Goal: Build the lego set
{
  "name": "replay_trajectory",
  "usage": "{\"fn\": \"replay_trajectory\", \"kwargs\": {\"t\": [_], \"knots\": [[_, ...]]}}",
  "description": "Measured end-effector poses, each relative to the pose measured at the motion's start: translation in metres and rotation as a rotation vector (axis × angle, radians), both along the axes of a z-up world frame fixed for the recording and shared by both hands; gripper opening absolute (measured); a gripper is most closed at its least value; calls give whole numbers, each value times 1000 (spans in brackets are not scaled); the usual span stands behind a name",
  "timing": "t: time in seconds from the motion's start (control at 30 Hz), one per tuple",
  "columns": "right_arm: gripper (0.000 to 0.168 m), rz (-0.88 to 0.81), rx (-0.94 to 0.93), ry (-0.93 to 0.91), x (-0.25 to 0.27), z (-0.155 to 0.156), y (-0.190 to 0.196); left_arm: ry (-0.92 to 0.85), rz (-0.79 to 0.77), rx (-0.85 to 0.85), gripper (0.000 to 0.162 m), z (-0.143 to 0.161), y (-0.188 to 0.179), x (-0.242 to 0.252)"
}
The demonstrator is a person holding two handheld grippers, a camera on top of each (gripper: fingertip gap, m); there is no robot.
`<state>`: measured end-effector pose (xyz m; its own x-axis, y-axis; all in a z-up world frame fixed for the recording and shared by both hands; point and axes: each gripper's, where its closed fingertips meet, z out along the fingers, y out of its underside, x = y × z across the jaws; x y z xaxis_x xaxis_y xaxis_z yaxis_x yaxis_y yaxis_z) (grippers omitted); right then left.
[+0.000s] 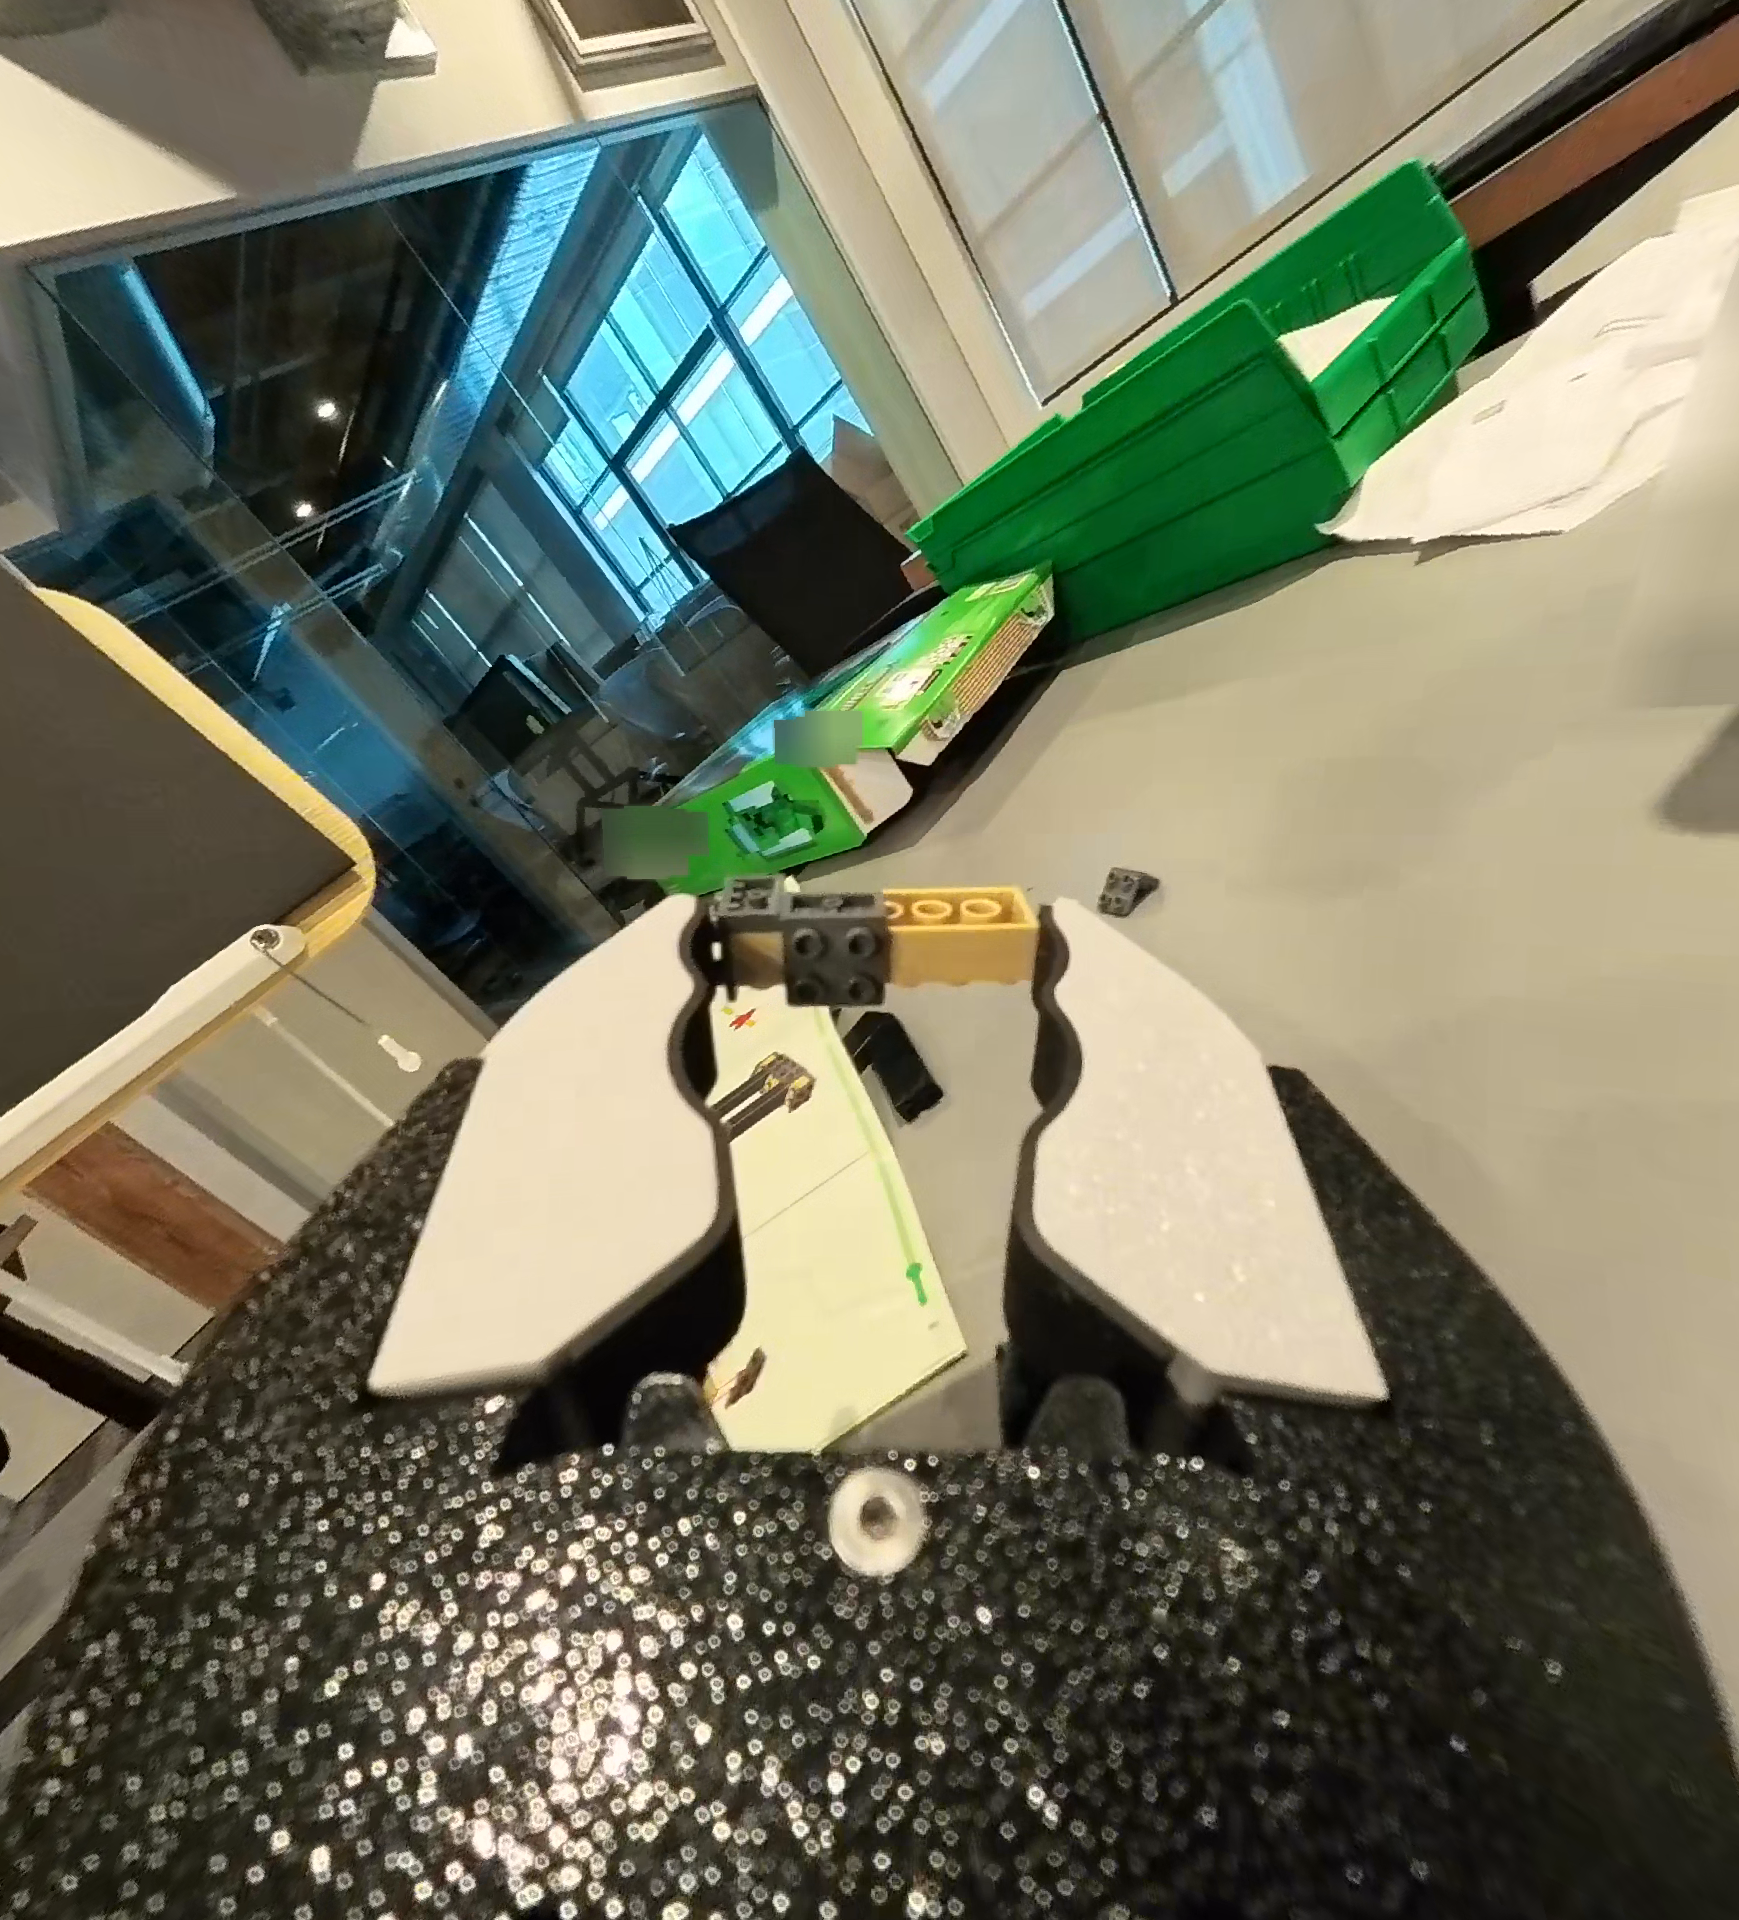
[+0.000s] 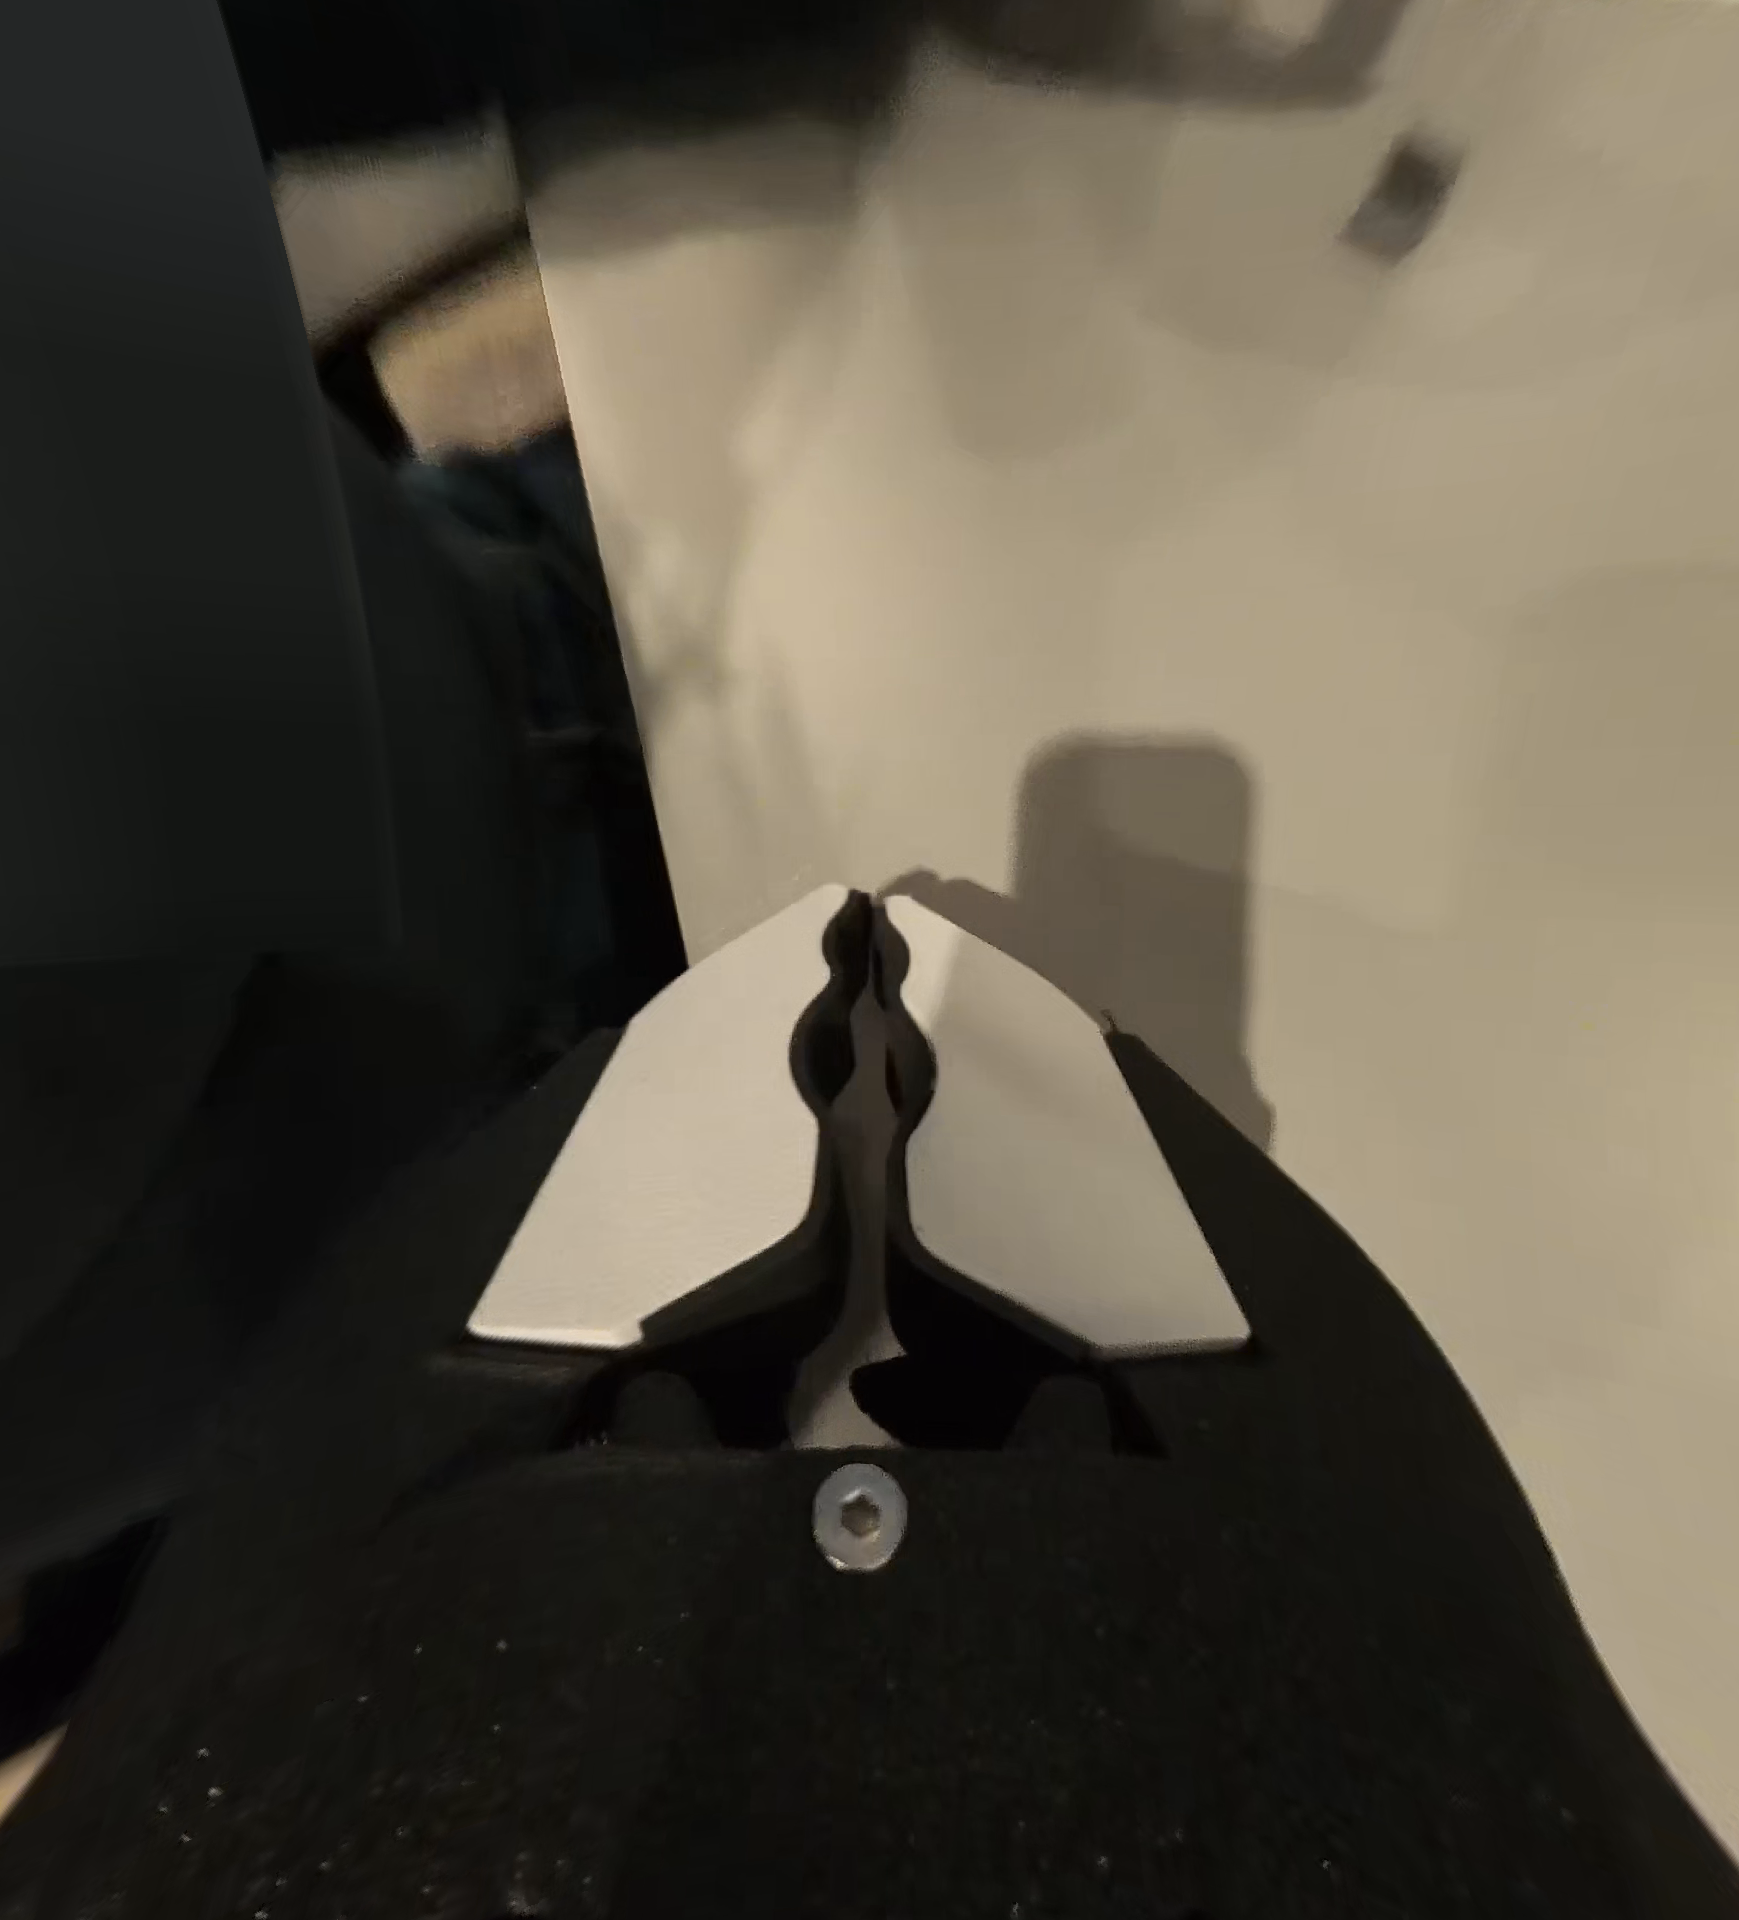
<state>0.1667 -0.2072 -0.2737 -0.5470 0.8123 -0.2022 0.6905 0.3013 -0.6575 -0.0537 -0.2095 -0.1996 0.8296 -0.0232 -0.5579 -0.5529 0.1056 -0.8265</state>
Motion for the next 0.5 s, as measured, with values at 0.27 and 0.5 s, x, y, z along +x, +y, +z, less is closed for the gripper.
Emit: {"fn": "replay_trajectory", "kwargs": {"t": [0.27, 0.5], "knots": [[0, 3, 129, -50, -11, -31, 9, -79, -72, 16, 59, 6, -4, 6], [11, -121, 165, 281, -80, 7, 27, -136, -188, 22, 59, 10, -8, 21]]}}
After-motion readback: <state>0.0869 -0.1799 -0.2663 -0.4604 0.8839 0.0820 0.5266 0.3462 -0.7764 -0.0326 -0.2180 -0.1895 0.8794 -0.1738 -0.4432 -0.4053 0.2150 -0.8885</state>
